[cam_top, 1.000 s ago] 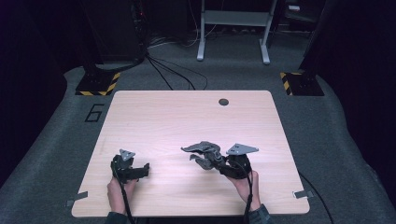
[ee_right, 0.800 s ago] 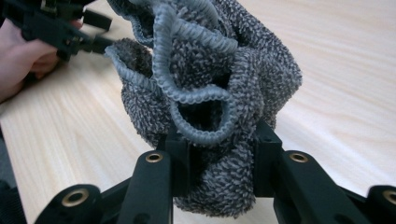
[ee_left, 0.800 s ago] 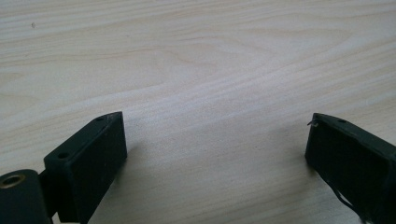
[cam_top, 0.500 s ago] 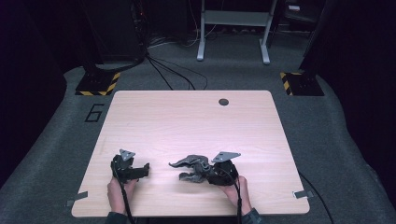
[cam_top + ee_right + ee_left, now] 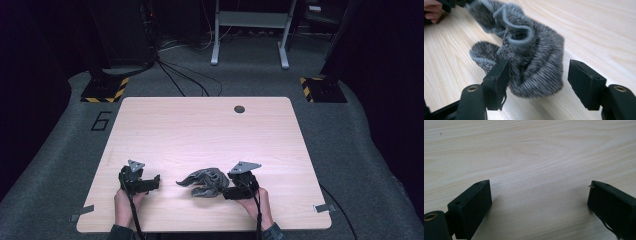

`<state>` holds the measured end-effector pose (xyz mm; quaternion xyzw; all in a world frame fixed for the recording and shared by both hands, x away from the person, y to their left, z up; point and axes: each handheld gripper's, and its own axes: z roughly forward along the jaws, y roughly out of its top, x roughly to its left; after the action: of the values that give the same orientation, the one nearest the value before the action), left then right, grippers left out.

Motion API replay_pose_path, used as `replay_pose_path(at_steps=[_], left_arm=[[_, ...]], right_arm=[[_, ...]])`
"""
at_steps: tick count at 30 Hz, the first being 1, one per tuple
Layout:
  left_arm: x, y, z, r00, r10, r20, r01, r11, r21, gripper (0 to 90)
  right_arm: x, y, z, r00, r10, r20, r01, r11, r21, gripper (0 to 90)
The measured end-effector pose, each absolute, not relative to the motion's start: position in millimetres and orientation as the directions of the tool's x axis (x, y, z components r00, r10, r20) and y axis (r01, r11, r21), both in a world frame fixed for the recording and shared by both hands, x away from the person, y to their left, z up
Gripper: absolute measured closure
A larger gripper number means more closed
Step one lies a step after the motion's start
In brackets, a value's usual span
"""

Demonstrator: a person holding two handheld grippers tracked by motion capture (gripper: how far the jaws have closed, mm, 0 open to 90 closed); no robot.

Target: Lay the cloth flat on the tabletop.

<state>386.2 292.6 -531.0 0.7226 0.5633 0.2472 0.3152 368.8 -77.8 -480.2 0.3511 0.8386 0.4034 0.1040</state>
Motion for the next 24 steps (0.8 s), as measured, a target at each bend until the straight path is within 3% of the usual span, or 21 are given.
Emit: replay_pose_path(at_steps=[5, 11, 15, 24], left_arm=[[387, 293, -526, 0.291, 0.957, -0.007, 0.690, -0.204, 0.695, 5.3], [379, 295, -516, 0.337, 0.935, -0.112, 0.646, -0.143, 0.750, 10.4], [370, 287, -506, 0.428, 0.886, -0.178, 0.598, -0.130, 0.791, 14.3], [366, 257, -500, 0.572, 0.799, -0.183, 0.570, -0.228, 0.789, 19.5]], right_arm=[[366, -81, -467, -0.733, 0.675, 0.087, 0.472, 0.413, 0.779, 35.7], [364, -75, -456, -0.743, 0.665, 0.067, 0.444, 0.415, 0.794, 38.5], [368, -62, -447, -0.768, 0.639, 0.046, 0.412, 0.437, 0.800, 43.0], [378, -30, -448, -0.801, 0.598, 0.014, 0.393, 0.508, 0.767, 50.7]])
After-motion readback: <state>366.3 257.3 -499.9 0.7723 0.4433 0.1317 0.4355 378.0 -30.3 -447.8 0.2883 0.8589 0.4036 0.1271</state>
